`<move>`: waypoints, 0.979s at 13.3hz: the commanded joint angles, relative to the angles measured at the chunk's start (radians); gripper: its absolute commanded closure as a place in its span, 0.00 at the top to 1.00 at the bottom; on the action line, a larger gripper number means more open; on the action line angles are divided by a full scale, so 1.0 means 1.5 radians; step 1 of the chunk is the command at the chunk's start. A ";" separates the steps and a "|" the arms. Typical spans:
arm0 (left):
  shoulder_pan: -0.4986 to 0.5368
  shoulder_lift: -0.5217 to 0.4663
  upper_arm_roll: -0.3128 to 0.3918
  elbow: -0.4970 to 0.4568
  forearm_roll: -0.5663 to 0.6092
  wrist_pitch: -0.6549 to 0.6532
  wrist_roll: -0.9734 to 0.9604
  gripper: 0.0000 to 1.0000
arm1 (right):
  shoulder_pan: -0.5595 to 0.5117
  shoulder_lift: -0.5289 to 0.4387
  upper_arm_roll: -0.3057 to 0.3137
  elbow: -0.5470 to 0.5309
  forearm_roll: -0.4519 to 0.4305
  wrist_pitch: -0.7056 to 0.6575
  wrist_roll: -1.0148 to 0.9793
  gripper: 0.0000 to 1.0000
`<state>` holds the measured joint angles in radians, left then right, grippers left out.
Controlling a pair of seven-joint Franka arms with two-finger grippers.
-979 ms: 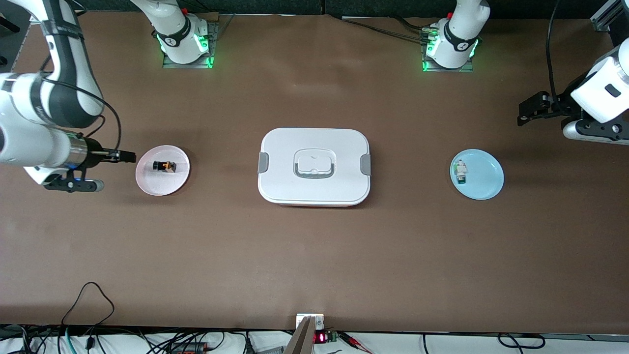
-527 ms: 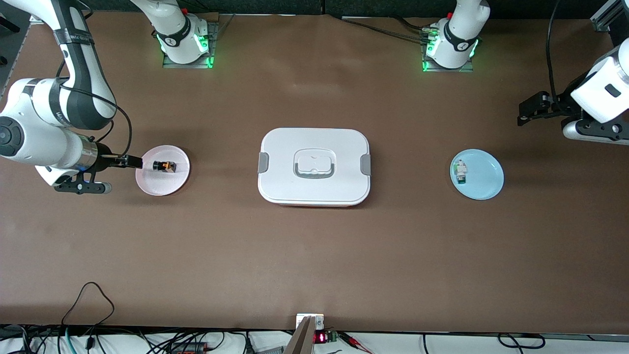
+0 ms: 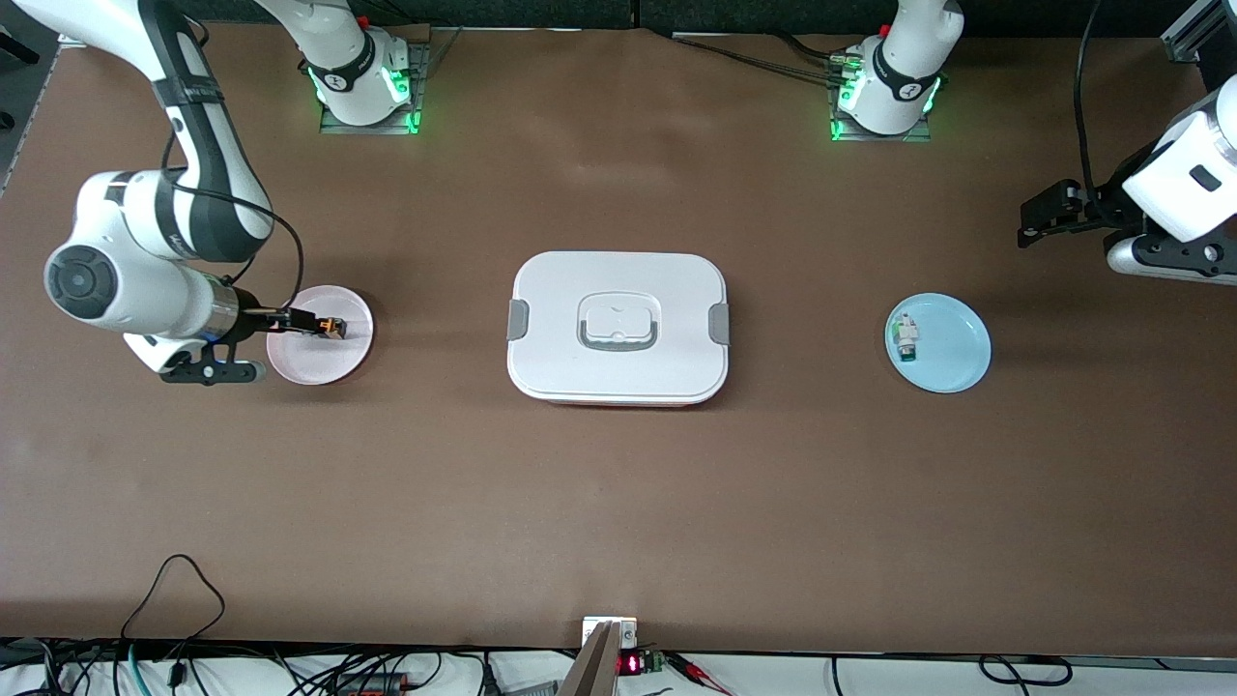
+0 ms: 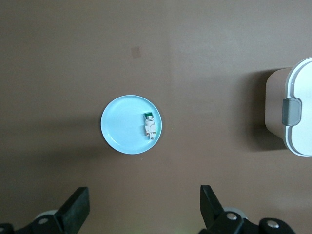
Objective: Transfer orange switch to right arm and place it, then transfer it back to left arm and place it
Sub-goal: 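Lower the right gripper and close it on the orange switch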
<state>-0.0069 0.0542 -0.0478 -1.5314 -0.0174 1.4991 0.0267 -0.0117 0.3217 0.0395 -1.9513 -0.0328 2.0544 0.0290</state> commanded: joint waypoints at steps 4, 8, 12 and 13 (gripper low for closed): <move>0.002 -0.001 0.001 0.003 0.003 -0.001 0.018 1.00 | 0.020 0.014 -0.002 -0.063 -0.071 0.072 0.008 1.00; 0.003 -0.001 0.001 0.003 0.002 0.000 0.018 1.00 | 0.020 0.026 -0.001 -0.104 -0.071 0.139 0.009 1.00; 0.003 -0.001 0.001 0.003 0.002 -0.001 0.018 1.00 | 0.017 0.036 -0.002 -0.141 -0.071 0.191 0.009 1.00; 0.004 -0.001 0.001 0.003 0.003 -0.001 0.018 1.00 | 0.017 0.040 -0.002 -0.141 -0.070 0.193 0.009 1.00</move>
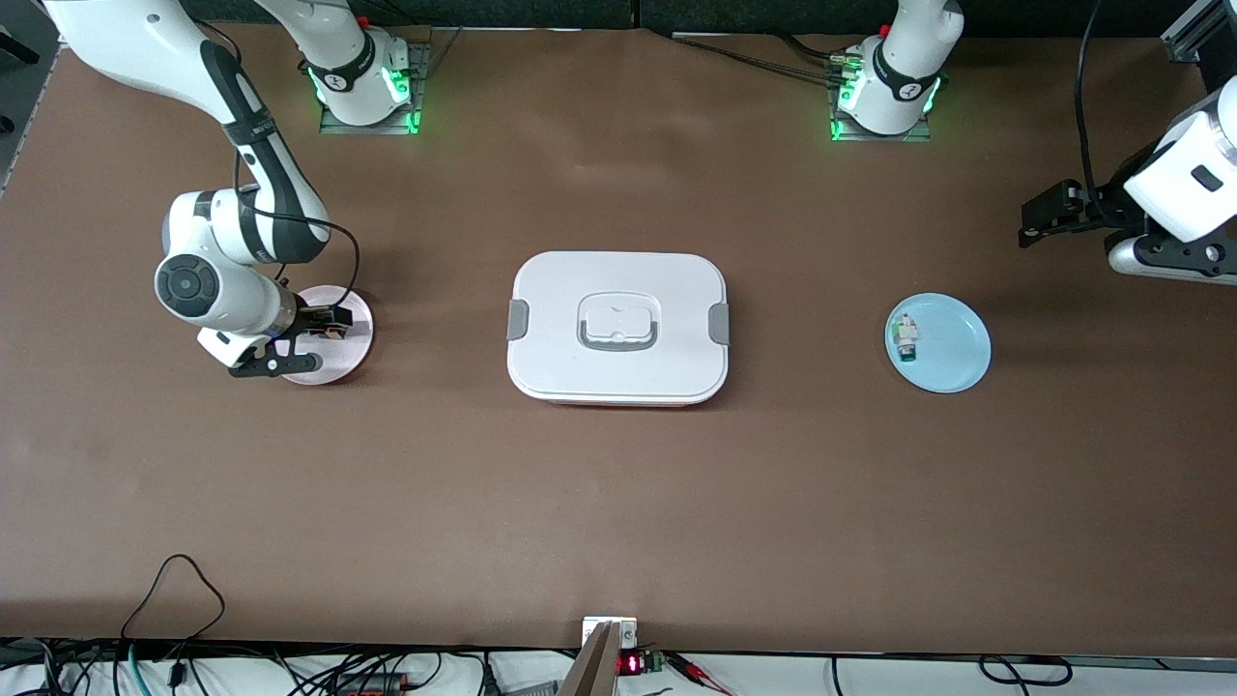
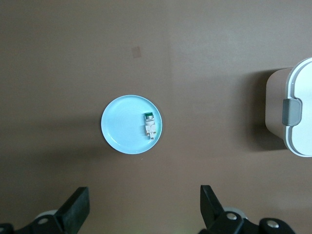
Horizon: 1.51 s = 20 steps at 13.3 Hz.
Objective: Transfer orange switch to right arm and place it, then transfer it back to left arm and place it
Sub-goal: 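Lower the right gripper and close it on the orange switch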
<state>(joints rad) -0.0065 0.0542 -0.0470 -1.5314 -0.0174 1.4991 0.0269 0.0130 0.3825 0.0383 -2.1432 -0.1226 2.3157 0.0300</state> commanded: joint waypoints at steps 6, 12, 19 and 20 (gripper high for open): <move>0.002 -0.001 0.001 0.003 0.003 -0.001 0.018 1.00 | -0.010 0.005 -0.002 -0.014 -0.005 0.019 0.028 1.00; 0.002 -0.001 0.000 0.003 0.003 0.000 0.017 1.00 | -0.010 0.027 -0.003 -0.014 -0.005 0.038 0.029 1.00; 0.002 -0.001 0.001 0.004 0.003 0.000 0.017 1.00 | -0.011 0.031 -0.004 -0.015 -0.006 0.047 0.027 0.86; 0.002 -0.001 0.000 0.003 0.003 0.000 0.017 1.00 | -0.013 0.030 -0.004 -0.014 -0.005 0.046 0.028 0.74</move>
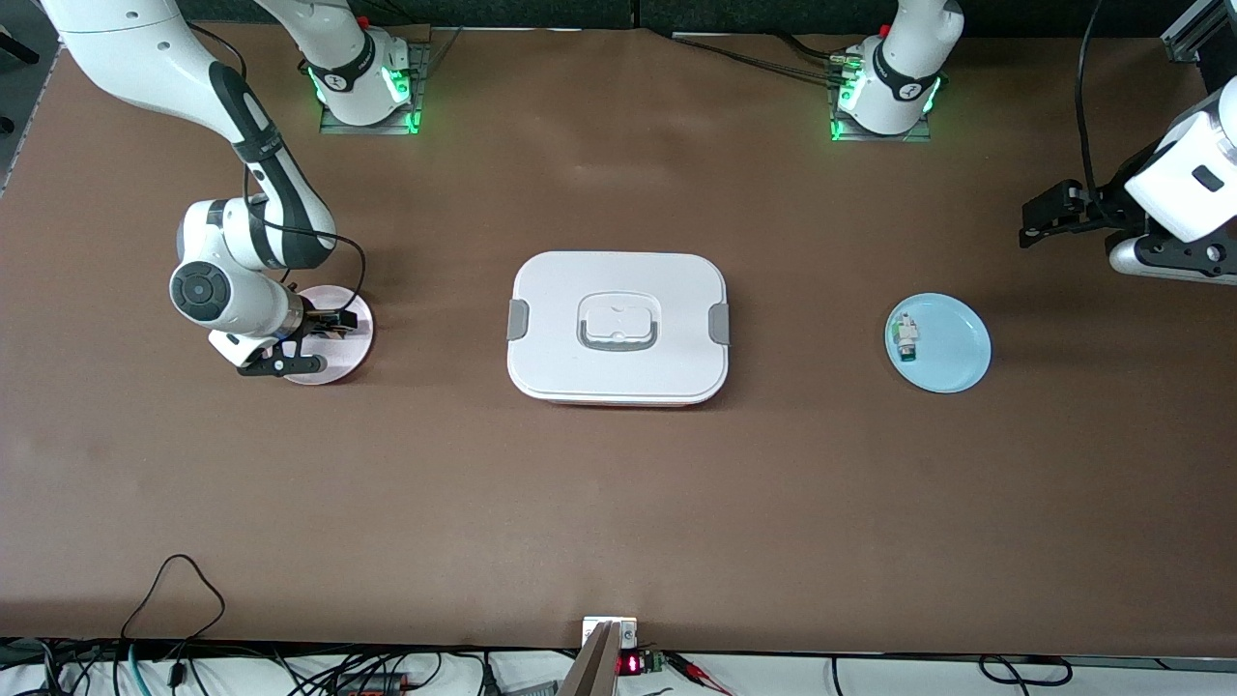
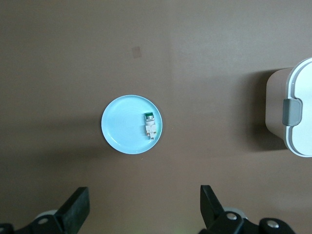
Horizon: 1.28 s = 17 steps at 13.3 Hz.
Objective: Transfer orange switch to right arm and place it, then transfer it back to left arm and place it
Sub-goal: 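Lift the orange switch off the white plate with the right gripper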
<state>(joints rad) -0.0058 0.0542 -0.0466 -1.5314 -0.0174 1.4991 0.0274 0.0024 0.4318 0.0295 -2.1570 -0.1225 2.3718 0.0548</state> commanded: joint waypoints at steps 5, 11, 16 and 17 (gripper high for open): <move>0.002 -0.001 0.000 0.003 0.003 0.000 0.016 1.00 | -0.013 -0.011 0.003 -0.005 -0.002 0.008 -0.038 0.39; 0.002 -0.001 0.000 0.003 0.002 0.000 0.016 1.00 | -0.007 -0.096 0.019 0.011 0.052 -0.064 -0.042 0.37; 0.003 -0.001 0.000 0.003 0.003 0.000 0.016 1.00 | -0.008 -0.158 0.072 0.147 0.115 -0.274 -0.051 0.37; 0.003 -0.001 0.000 0.003 0.003 0.000 0.017 1.00 | -0.008 -0.160 0.077 0.178 0.123 -0.312 -0.054 0.37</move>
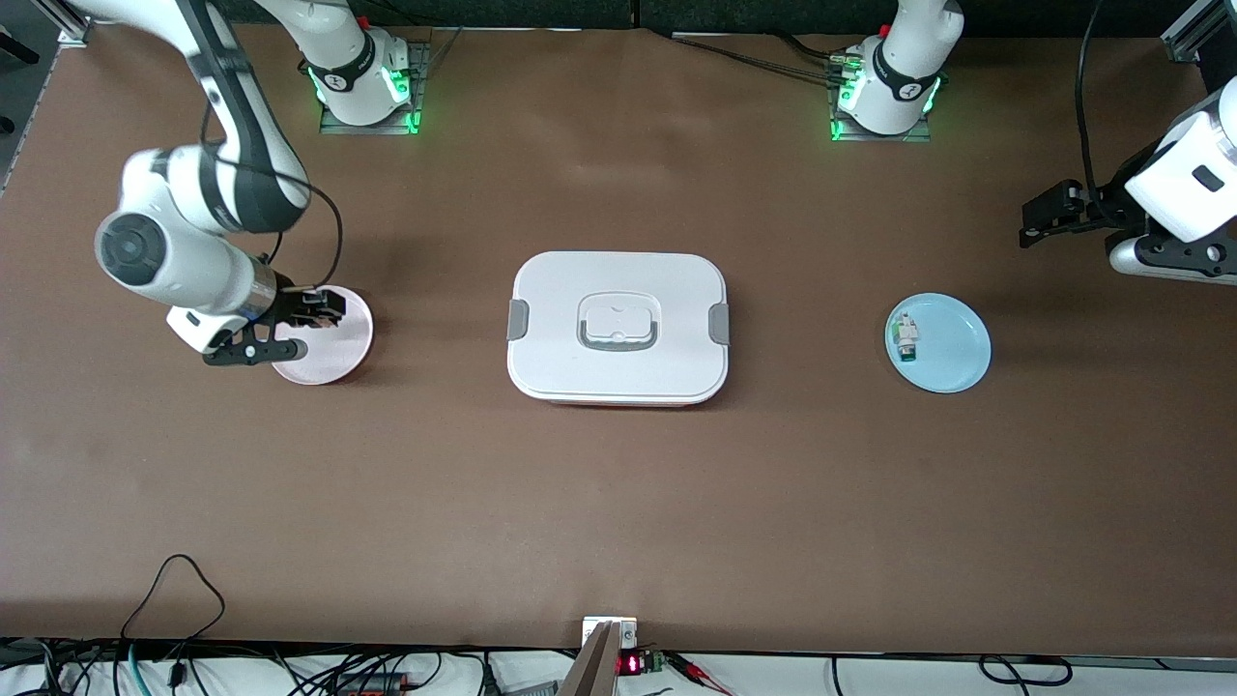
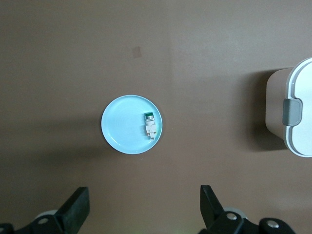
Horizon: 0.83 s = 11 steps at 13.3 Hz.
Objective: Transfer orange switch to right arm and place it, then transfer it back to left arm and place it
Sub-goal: 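Lift the orange switch off the white plate with the right gripper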
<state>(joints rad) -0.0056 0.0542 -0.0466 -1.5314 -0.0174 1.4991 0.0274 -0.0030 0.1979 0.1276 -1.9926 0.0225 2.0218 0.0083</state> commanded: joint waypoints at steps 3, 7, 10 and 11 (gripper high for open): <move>0.002 -0.001 0.000 0.003 0.003 0.000 0.016 1.00 | -0.005 -0.013 0.026 0.164 0.052 -0.179 -0.028 0.37; 0.003 -0.001 0.000 0.003 0.002 0.000 0.017 1.00 | -0.005 -0.031 0.041 0.225 0.055 -0.230 -0.046 0.37; 0.002 -0.001 0.000 0.004 0.003 0.000 0.016 1.00 | -0.004 -0.041 0.058 0.242 0.069 -0.219 -0.101 0.37; 0.002 -0.001 0.000 0.004 0.002 0.000 0.016 1.00 | -0.004 -0.042 0.060 0.262 0.091 -0.216 -0.114 0.37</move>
<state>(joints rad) -0.0051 0.0542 -0.0466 -1.5314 -0.0174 1.4991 0.0275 -0.0007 0.1475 0.1984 -1.6390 0.1099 1.7035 -0.1126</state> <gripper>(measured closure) 0.000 0.264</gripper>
